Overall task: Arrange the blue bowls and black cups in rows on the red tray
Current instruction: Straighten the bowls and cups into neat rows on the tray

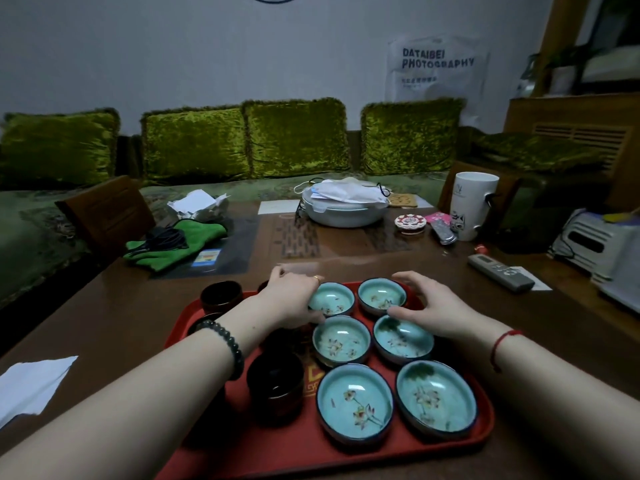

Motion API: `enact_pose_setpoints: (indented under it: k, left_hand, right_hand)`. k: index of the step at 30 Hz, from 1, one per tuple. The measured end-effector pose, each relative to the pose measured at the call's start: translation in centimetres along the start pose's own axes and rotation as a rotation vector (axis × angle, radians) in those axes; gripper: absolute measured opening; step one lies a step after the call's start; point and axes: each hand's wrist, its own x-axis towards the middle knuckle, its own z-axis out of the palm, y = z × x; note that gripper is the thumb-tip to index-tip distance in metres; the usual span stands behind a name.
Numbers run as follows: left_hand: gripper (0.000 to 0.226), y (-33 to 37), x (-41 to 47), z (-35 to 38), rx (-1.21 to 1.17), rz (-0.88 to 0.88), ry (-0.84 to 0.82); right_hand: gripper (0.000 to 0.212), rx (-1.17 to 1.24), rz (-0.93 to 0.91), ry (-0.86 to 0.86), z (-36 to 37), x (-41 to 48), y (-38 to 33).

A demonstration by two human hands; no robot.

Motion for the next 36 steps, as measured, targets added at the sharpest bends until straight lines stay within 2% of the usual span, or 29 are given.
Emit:
enact_pose_setpoints:
  k: [9, 27, 32, 36]
  left_hand:
    - [0.061, -0.7, 1.4, 0.7, -0.019, 0.002, -0.021]
    - [0.067, 0.0, 1.4, 0.8, -0.102, -0.032, 0.026]
    - [0.073, 0.8, -0.7, 0.4, -0.173, 0.026, 0.11]
    - [0.077, 1.3, -3.2, 0.7, -0.172, 0.087, 0.056]
  right_hand:
    - [0.065, 0.095, 0.033, 0.022, 1.1, 1.2, 1.3]
    - [0.065, 0.138, 0.051, 0.06, 1.0, 0.8, 1.5]
    - [0.062, 0.221, -0.003, 0.129, -0.2, -2.1, 0.9]
    - [0.052, 0.241, -0.07, 0.115, -0.2, -5.3, 0.6]
